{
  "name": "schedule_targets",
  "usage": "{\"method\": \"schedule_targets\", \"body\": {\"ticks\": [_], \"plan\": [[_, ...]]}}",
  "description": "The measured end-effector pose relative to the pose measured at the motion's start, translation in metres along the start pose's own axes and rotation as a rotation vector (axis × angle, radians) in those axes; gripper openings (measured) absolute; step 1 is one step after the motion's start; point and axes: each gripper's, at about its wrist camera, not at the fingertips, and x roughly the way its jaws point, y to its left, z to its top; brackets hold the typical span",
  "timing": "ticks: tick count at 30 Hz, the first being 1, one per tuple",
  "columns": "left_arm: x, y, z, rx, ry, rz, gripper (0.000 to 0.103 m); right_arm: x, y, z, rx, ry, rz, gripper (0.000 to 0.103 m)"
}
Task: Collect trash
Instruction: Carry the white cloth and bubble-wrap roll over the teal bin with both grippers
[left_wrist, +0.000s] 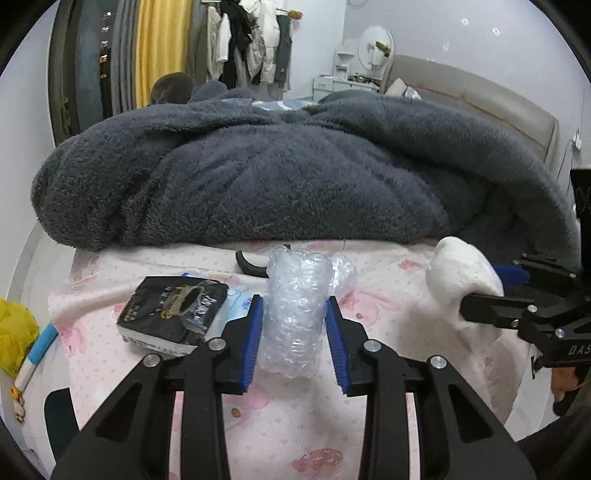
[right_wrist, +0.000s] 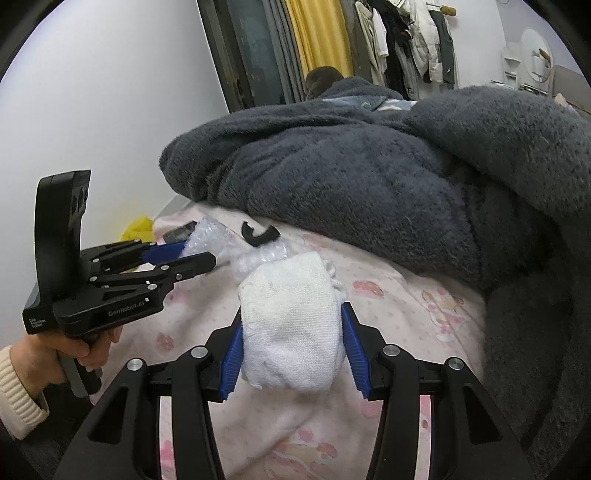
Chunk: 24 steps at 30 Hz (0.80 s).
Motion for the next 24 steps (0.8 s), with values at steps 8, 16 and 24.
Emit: {"method": "schedule_targets", "body": {"ticks": [8,16,24], "plan": [[-0.017,0.015,0.0,-0.033,-0.03,0.009,0.036,0.002,0.014,0.017,0.015,-0.012,0.026,0.05],[-0.036,0.043,0.001,-0.083,-0.062,0.034,0.036,0.004,0.036,0.039,0.03,-0.041,0.054,0.05],[-0.053,0.074,-0.004,-0.114,-0.069,0.074,0.036,0.02,0.066,0.054,0.001,-0.031,0.072,0.05]]}}
